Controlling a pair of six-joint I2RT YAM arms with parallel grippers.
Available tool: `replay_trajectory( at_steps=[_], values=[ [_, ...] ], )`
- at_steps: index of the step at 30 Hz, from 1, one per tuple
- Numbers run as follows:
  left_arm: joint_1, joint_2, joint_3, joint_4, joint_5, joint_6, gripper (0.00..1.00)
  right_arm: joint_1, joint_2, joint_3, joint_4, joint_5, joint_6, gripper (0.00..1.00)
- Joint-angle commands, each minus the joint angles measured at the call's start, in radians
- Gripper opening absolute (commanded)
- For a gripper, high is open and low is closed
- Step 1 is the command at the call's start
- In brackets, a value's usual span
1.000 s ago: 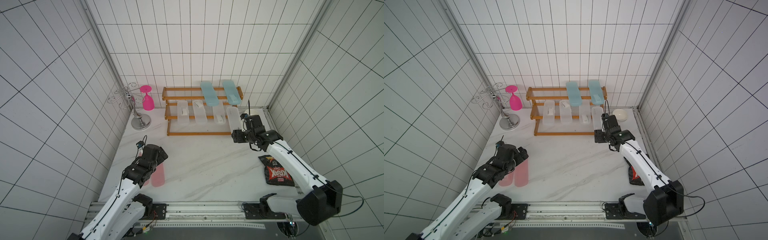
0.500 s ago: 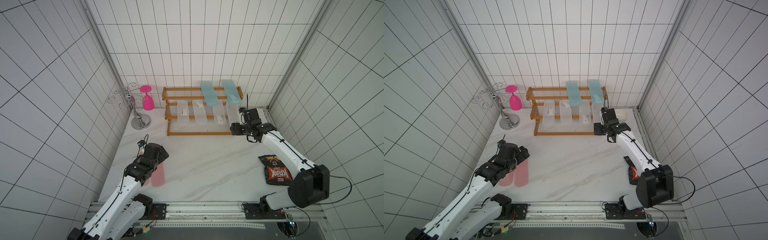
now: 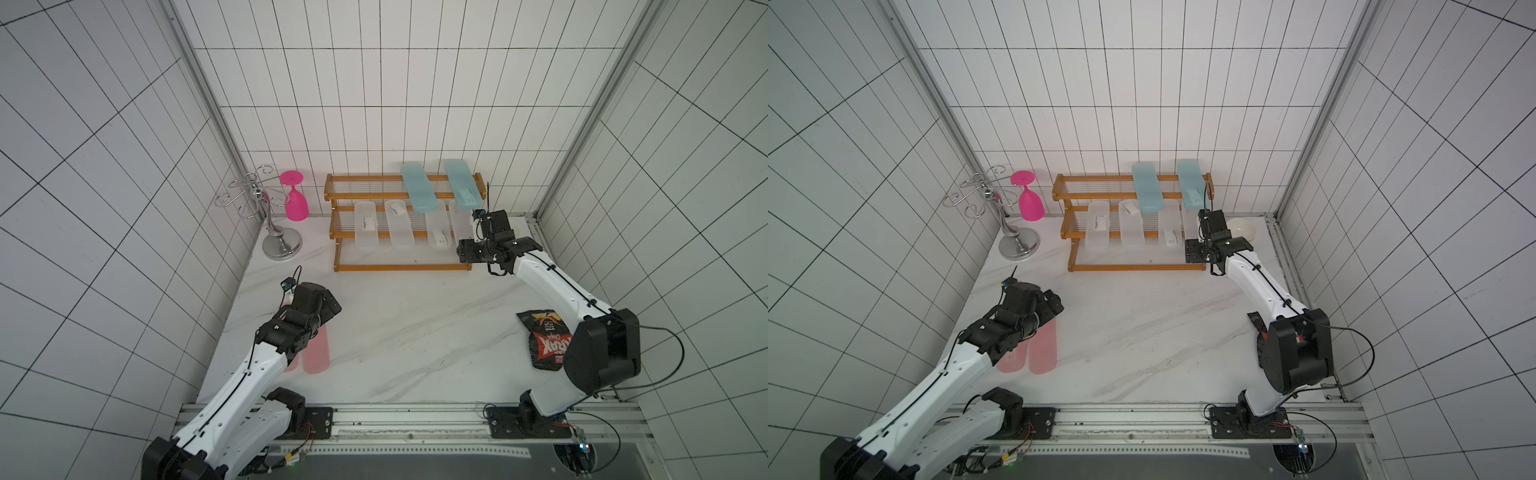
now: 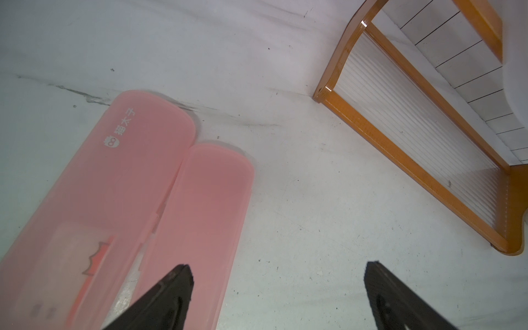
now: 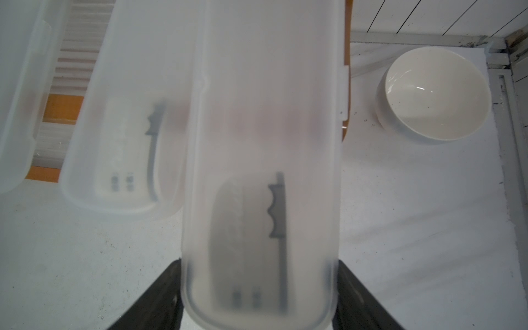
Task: Place the pencil cases on the shelf according to color
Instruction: Place the pencil case on the shelf.
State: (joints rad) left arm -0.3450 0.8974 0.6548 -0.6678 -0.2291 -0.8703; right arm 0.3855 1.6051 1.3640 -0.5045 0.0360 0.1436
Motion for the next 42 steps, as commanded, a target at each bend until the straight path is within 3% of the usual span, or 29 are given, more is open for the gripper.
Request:
replay_trajectory(
  at_steps=[1,27,36,42],
  values=[
    [0.003,0.006,0.024,0.027,0.01,0.016,0.98,-0.007,0.019,0.07,0.032,0.027,0.012,0.58],
    [0.004,-0.058,0.023,0.02,-0.039,0.051,0.98,-0.004,0.15,0.177,0.052,0.021,0.072,0.72],
    [0.005,-0.035,0.023,0.034,-0.034,0.052,0.98,-0.004,0.148,0.179,0.05,0.031,0.08,0.91],
    [0.005,-0.045,0.02,0.03,-0.033,0.053,0.98,-0.002,0.117,0.153,0.054,0.024,0.092,0.96]
  ],
)
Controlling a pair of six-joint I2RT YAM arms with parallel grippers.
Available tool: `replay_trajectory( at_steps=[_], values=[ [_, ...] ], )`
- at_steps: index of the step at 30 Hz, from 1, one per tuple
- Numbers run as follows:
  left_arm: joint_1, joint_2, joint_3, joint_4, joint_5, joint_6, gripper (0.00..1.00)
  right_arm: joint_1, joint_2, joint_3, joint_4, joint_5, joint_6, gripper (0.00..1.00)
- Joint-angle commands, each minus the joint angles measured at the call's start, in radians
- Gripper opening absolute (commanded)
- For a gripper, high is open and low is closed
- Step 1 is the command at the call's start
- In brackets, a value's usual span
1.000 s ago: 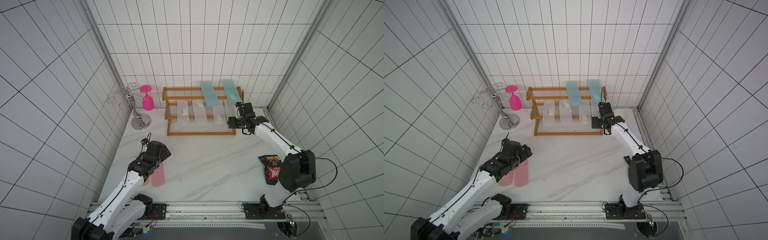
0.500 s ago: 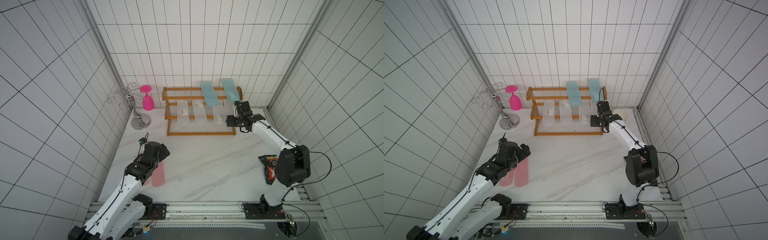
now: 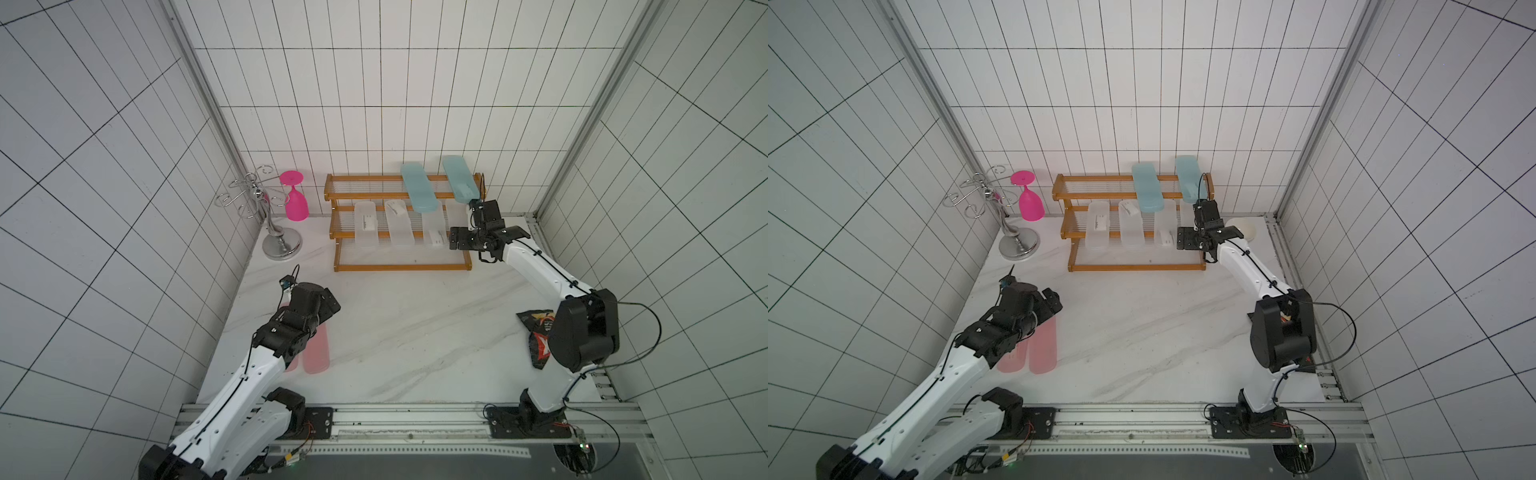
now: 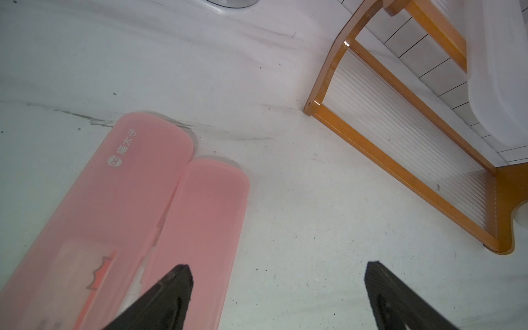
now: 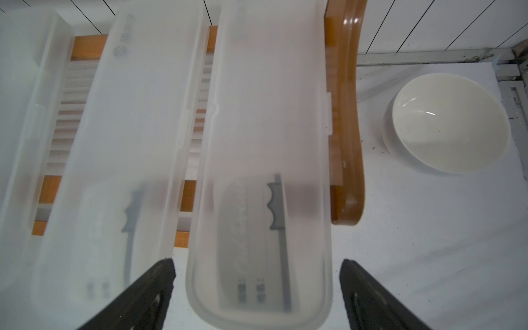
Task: Place the pencil cases on the shelf according to color
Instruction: Place the pencil case on the shelf, then move the pencil case to the center of the board.
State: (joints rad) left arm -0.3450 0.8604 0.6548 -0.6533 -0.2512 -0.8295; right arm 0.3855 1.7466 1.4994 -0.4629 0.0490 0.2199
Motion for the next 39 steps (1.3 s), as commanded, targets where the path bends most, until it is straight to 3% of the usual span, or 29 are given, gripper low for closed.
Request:
replay_trajectory(
  at_steps=[1,19,26,34,39],
  values=[
    [0.005,-0.012,0.02,0.014,-0.011,0.012,0.98,-0.002,-0.032,0.011,0.013,0.009,0.019,0.96],
    [0.005,-0.027,0.049,-0.08,-0.037,-0.026,0.98,-0.002,-0.193,-0.164,-0.002,0.015,0.053,0.99],
    [0.005,0.062,0.039,-0.175,-0.026,-0.087,0.98,0.018,-0.349,-0.325,-0.002,-0.012,0.091,0.99],
    [0.006,0.146,-0.026,-0.111,-0.05,-0.131,0.98,0.063,-0.56,-0.538,-0.016,-0.029,0.136,0.99],
    [0.091,0.19,-0.058,-0.055,0.005,-0.103,0.98,0.122,-0.662,-0.646,-0.028,-0.039,0.172,0.99]
  ],
)
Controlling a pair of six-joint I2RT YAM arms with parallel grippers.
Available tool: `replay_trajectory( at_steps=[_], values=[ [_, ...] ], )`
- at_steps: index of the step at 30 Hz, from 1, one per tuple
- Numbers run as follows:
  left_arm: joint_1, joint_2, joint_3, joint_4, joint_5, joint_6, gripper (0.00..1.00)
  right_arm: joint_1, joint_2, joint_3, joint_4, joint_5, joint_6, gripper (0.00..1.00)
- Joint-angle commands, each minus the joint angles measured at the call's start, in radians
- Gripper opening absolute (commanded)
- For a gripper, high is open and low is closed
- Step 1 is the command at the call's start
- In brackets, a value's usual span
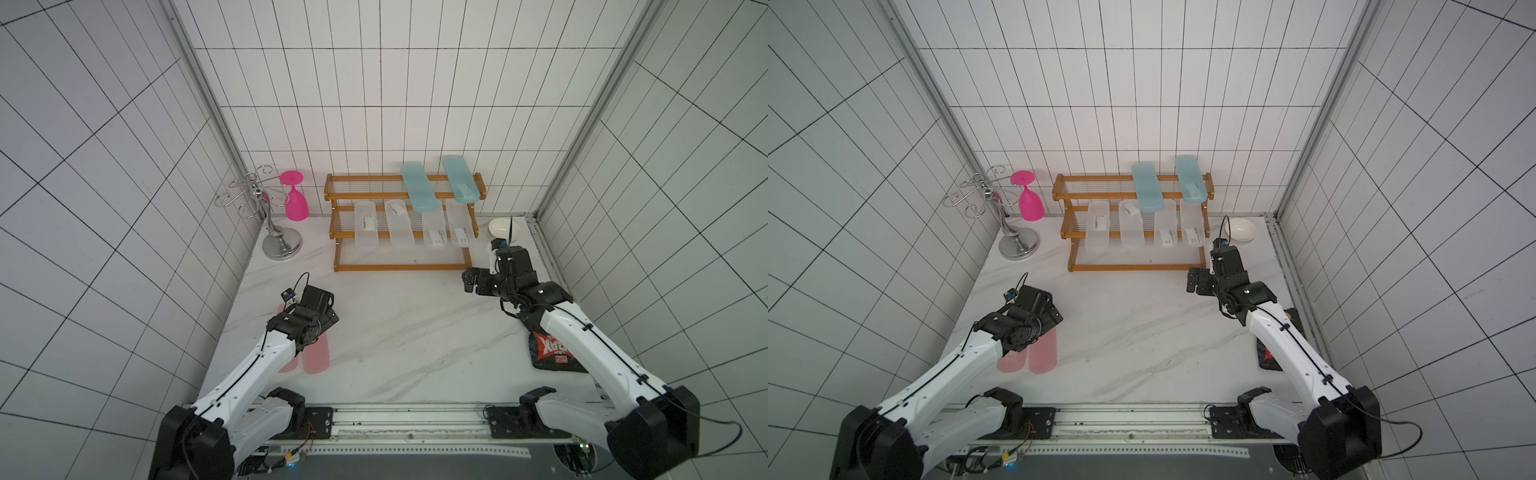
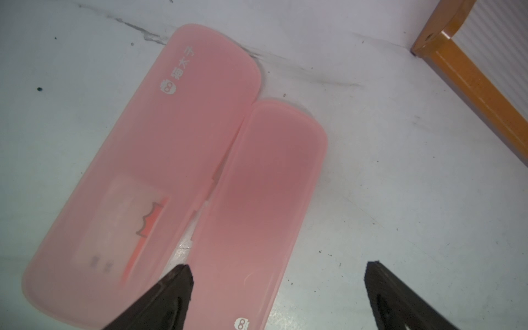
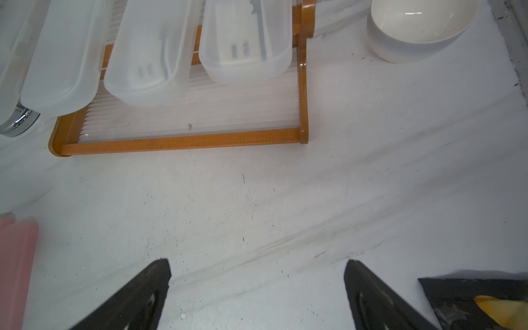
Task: Place the pencil cases on the shelf according to color
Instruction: Move the pencil case to the center of the board.
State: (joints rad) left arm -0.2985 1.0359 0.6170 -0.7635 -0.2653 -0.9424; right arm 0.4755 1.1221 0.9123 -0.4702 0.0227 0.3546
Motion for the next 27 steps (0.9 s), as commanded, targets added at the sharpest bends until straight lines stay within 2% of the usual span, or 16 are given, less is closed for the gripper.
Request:
replay_trajectory(
  at_steps=[1,6,16,18,21,27],
  values=[
    [0.068,0.021,-0.031,0.073,0.042,0.016,0.98,0.047,-0.055,-0.082,-0.019,-0.017,0.051,0.99],
    [0.101,0.074,-0.033,0.121,0.06,0.063,0.98,0.115,-0.11,-0.18,-0.004,-0.012,0.101,0.99],
    [0.083,0.324,0.023,0.172,0.198,0.092,0.98,0.16,-0.151,-0.239,-0.022,0.027,0.104,0.99],
    [0.04,0.338,0.033,0.175,0.196,0.083,0.98,0.16,-0.164,-0.24,-0.036,0.049,0.096,0.99],
    [-0.075,0.356,0.062,0.173,0.176,0.037,0.98,0.16,-0.184,-0.243,-0.047,0.073,0.088,1.0],
    [-0.391,0.469,0.183,0.167,0.102,-0.1,0.98,0.16,-0.192,-0.243,-0.068,0.102,0.084,1.0]
  ],
)
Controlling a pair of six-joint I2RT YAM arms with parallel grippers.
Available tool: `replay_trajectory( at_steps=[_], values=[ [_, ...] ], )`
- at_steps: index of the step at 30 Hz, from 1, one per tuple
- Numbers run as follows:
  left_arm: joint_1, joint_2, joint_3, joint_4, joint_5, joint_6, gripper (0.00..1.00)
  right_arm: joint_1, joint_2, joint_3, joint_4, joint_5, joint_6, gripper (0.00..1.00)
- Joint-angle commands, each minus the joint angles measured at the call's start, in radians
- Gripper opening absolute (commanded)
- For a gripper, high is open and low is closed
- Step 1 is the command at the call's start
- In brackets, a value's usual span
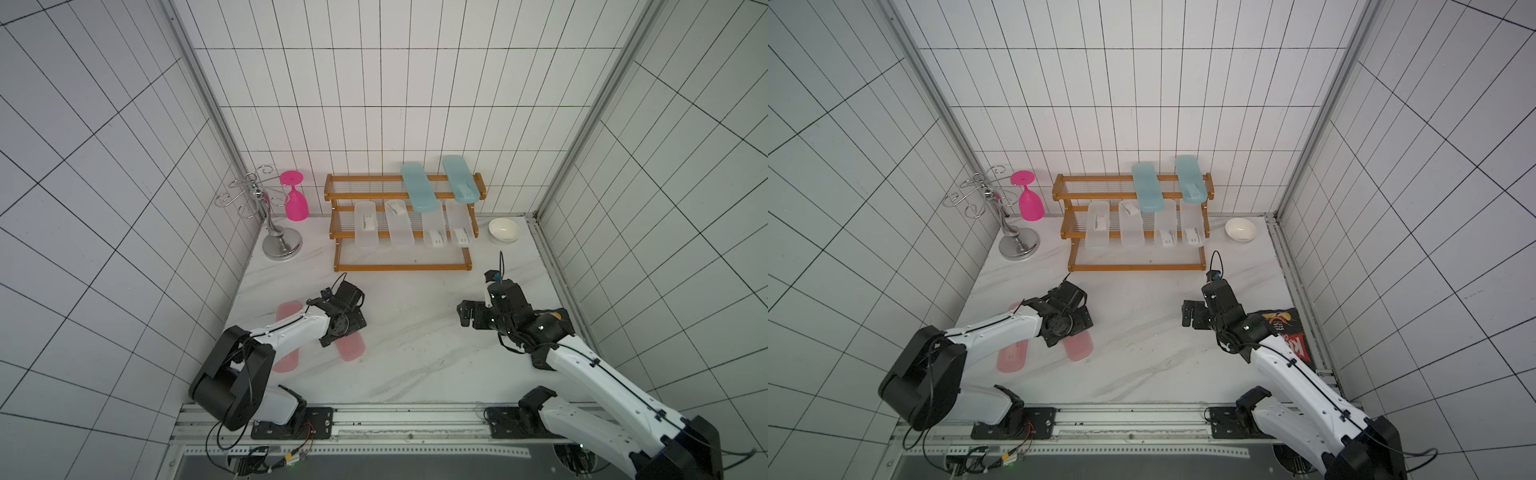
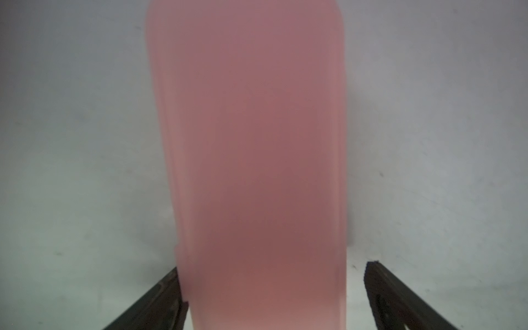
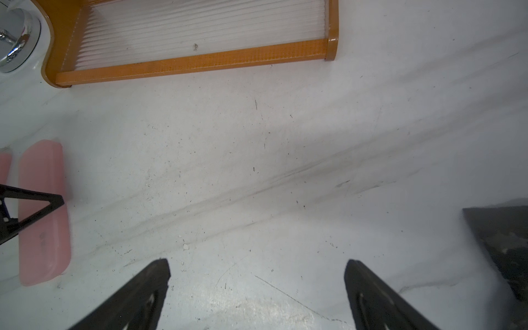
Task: Place the pencil cases on the shelf according to color
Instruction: Move the pencil case to the center of the board.
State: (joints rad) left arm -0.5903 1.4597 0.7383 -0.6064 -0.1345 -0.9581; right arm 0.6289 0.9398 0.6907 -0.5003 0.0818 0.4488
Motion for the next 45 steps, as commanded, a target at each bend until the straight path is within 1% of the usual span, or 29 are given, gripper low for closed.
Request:
replay_trajectory(
  at_steps=[1,4,7,10,13,16,19,22,24,27,30,34,39,42,45],
  values=[
    [-0.143,0.07,0.084,0.005,-0.043,-0.104,0.98,0.006,-0.011,-0.02,-0.041,0.047,-0.011,1.0],
    [-0.265,0.138,0.152,0.001,-0.075,-0.152,0.98,0.006,-0.02,-0.017,-0.05,0.058,-0.01,1.0],
    [-0.339,0.174,0.202,-0.008,-0.107,-0.181,0.98,0.006,-0.037,-0.02,-0.052,0.058,-0.012,0.99],
    [-0.353,0.148,0.219,-0.051,-0.155,-0.186,0.98,0.006,-0.047,-0.023,-0.042,0.015,-0.03,0.99],
    [-0.334,0.057,0.219,-0.166,-0.276,-0.19,0.98,0.006,-0.031,-0.023,-0.005,-0.094,-0.062,0.99],
    [-0.244,-0.064,0.177,-0.236,-0.318,-0.148,0.98,0.009,0.031,-0.015,0.037,-0.213,-0.084,0.99],
    [-0.095,-0.181,0.11,-0.252,-0.3,-0.083,0.98,0.035,0.125,0.001,0.098,-0.269,-0.08,0.99],
    [0.052,-0.276,0.053,-0.263,-0.287,-0.037,0.98,0.111,0.226,0.049,0.143,-0.241,-0.069,0.99],
    [0.137,-0.334,-0.003,-0.227,-0.269,-0.007,0.98,0.167,0.297,0.084,0.182,-0.218,-0.057,0.99],
    [0.248,-0.406,-0.072,-0.173,-0.229,0.015,0.98,0.237,0.425,0.155,0.211,-0.183,-0.044,0.99],
    [0.349,-0.435,-0.099,-0.146,-0.181,0.034,0.98,0.298,0.556,0.247,0.217,-0.147,-0.049,0.99],
    [0.436,-0.412,-0.103,-0.131,-0.166,0.065,0.98,0.348,0.704,0.369,0.211,-0.135,-0.054,0.99],
    [0.535,-0.361,-0.113,-0.105,-0.092,0.107,0.98,0.38,0.863,0.516,0.181,-0.127,-0.059,0.99],
    [0.547,-0.341,-0.126,-0.087,-0.067,0.121,0.98,0.385,0.938,0.588,0.15,-0.12,-0.055,0.99],
    [0.547,-0.296,-0.113,-0.085,0.005,0.148,0.98,0.385,0.996,0.634,0.134,-0.122,-0.058,0.99]
  ],
)
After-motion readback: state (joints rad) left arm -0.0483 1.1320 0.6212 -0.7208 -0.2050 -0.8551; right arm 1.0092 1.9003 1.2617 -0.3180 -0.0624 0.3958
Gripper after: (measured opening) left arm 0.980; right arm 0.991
